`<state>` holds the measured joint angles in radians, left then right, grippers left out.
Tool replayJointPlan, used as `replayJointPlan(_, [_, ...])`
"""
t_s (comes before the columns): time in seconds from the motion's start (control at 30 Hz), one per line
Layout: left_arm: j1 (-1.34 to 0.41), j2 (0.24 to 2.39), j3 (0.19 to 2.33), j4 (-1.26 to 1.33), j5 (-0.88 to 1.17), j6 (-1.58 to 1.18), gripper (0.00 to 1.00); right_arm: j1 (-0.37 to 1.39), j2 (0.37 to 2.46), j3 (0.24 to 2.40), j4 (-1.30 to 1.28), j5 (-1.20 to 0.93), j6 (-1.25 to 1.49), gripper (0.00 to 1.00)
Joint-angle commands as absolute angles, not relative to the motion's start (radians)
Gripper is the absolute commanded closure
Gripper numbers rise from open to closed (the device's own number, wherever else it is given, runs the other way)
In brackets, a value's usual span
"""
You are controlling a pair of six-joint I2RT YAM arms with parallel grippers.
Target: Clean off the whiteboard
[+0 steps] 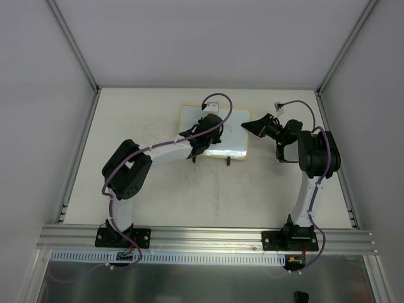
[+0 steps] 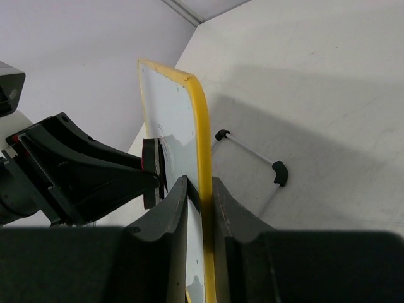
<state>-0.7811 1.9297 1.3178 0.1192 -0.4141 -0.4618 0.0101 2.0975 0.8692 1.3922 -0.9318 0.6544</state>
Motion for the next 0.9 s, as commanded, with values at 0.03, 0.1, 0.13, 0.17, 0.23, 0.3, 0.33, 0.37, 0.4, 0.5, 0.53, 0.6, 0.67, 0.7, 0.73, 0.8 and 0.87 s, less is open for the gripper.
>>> replayJointPlan(0.03, [-0.755, 2.042, 1.353, 0.005, -0.443, -0.433, 1.0, 0.015, 2.102, 0.859, 1.532, -0.94, 0.626, 1.0])
replayJointPlan(0.1, [-0.784, 2.08, 1.387, 0.002, -0.465, -0.423, 1.0, 0.015, 2.102, 0.857, 1.532, -0.94, 0.629, 1.0])
replayJointPlan(0.13, [-0.798, 2.095, 1.426, -0.023, -0.468, -0.417, 1.0, 0.015, 2.102, 0.859, 1.532, -0.94, 0.627, 1.0])
replayJointPlan(0.17, [-0.823, 2.109, 1.448, -0.029, -0.472, -0.414, 1.0, 0.017, 2.102, 0.859, 1.532, -0.94, 0.627, 1.0])
replayJointPlan(0.23, [-0.845, 2.149, 1.503, -0.049, -0.468, -0.414, 1.0, 0.015, 2.102, 0.859, 1.532, -0.94, 0.627, 1.0])
replayJointPlan(0.3, [-0.871, 2.18, 1.531, -0.06, -0.465, -0.413, 1.0, 0.015, 2.103, 0.858, 1.532, -0.942, 0.627, 1.0])
replayJointPlan(0.33, [-0.877, 2.189, 1.551, -0.064, -0.463, -0.413, 1.0, 0.015, 2.1, 0.857, 1.532, -0.942, 0.627, 1.0])
replayJointPlan(0.37, [-0.884, 2.195, 1.558, -0.069, -0.462, -0.411, 1.0, 0.015, 2.1, 0.857, 1.534, -0.942, 0.627, 1.0])
replayJointPlan(0.4, [-0.893, 2.207, 1.565, -0.071, -0.46, -0.41, 1.0, 0.015, 2.1, 0.857, 1.532, -0.942, 0.627, 1.0])
replayJointPlan(0.5, [-0.896, 2.217, 1.572, -0.081, -0.474, -0.408, 1.0, 0.015, 2.1, 0.858, 1.532, -0.942, 0.627, 1.0])
replayJointPlan(0.53, [-0.89, 2.212, 1.569, -0.084, -0.482, -0.407, 1.0, 0.015, 2.1, 0.856, 1.532, -0.942, 0.627, 1.0])
replayJointPlan(0.6, [-0.874, 2.203, 1.557, -0.087, -0.486, -0.408, 1.0, 0.015, 2.1, 0.856, 1.532, -0.942, 0.627, 1.0])
replayJointPlan(0.67, [-0.835, 2.177, 1.534, -0.089, -0.445, -0.414, 1.0, 0.015, 2.098, 0.856, 1.532, -0.943, 0.627, 1.0])
replayJointPlan(0.7, [-0.818, 2.154, 1.523, -0.086, -0.428, -0.416, 1.0, 0.015, 2.098, 0.854, 1.532, -0.943, 0.627, 1.0])
replayJointPlan(0.73, [-0.79, 2.14, 1.502, -0.086, -0.42, -0.413, 1.0, 0.015, 2.097, 0.856, 1.532, -0.943, 0.627, 1.0])
replayJointPlan(0.8, [-0.764, 2.114, 1.48, -0.087, -0.432, -0.394, 1.0, 0.015, 2.099, 0.854, 1.532, -0.942, 0.627, 1.0])
replayJointPlan(0.87, [-0.717, 2.079, 1.445, -0.086, -0.434, -0.388, 1.0, 0.015, 2.098, 0.854, 1.532, -0.943, 0.626, 1.0])
